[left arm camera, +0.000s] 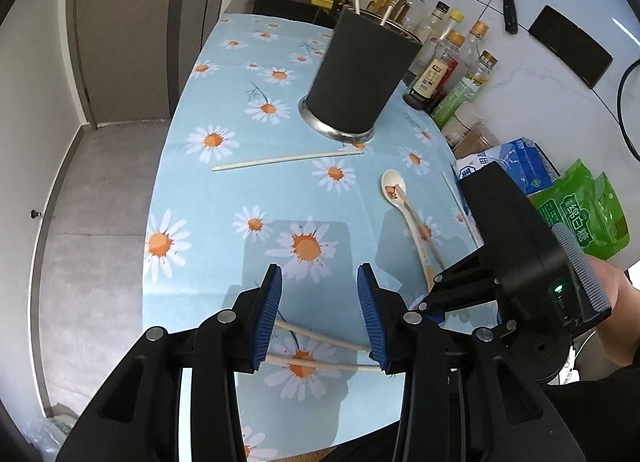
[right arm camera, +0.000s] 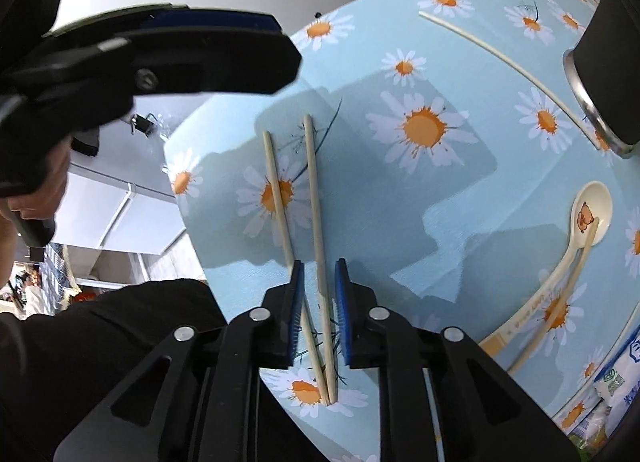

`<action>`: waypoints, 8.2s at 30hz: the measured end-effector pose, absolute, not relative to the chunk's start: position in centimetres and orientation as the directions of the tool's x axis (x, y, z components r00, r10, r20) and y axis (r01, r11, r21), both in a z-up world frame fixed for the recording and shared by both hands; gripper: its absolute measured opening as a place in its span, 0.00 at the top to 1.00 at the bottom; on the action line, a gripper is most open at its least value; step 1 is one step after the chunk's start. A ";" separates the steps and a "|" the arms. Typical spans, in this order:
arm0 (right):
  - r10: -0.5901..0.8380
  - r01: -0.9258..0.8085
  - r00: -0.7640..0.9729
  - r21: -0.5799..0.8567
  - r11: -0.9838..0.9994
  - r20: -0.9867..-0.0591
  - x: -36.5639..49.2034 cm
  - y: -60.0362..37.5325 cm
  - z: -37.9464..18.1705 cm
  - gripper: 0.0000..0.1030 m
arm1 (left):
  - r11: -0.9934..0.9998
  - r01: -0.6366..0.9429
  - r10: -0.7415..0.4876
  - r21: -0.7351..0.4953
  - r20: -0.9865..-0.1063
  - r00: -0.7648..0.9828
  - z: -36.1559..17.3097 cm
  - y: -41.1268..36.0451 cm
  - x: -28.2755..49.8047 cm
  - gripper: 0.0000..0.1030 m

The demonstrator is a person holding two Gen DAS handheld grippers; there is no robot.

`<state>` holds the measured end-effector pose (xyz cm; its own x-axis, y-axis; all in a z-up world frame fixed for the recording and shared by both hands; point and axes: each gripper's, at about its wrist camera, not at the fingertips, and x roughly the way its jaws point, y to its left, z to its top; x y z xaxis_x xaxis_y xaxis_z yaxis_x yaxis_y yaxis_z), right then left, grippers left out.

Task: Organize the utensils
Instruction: 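Move both open grippers back down toward the loose chopsticks on the table, then close the right gripper on a wooden chopstick and lift it upright, then close the left gripper on the white spoon handle while the right gripper holds its chopstick, then lift the white spoon and chopstick and carry both over the black holder, then lower the spoon and chopstick into the holder and open both grippers, then move the right gripper down and close on a loose wooden chopstick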

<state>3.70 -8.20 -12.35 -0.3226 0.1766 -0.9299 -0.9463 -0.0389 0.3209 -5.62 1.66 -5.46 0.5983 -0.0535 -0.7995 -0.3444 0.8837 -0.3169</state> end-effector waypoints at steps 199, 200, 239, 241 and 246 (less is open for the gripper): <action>0.894 -0.743 0.253 0.517 0.425 -0.371 31.6 -7.5 0.0 0.78 | 0.913 -0.126 -0.028 -0.388 -0.369 0.929 1.1 7.8 17.4 0.84; 0.891 -0.732 0.258 0.527 0.432 -0.373 31.6 -7.8 0.0 0.72 | 0.912 -0.133 -0.022 -0.388 -0.370 0.929 1.1 7.8 17.2 0.70; 0.897 -0.911 0.011 0.365 0.191 -0.441 16.1 -13.5 5.9 0.68 | 0.945 -0.196 0.053 -0.261 -0.470 0.881 4.1 7.1 4.4 0.68; 0.881 -0.922 -0.009 0.346 0.176 -0.472 15.1 -13.4 5.3 0.67 | 0.946 -0.197 0.048 -0.258 -0.489 0.871 3.5 7.0 4.0 0.68; 0.803 -0.943 -0.075 0.305 0.136 -0.591 12.6 -12.4 3.4 0.65 | 0.951 -0.197 0.037 -0.238 -0.546 0.837 2.0 7.1 3.2 0.68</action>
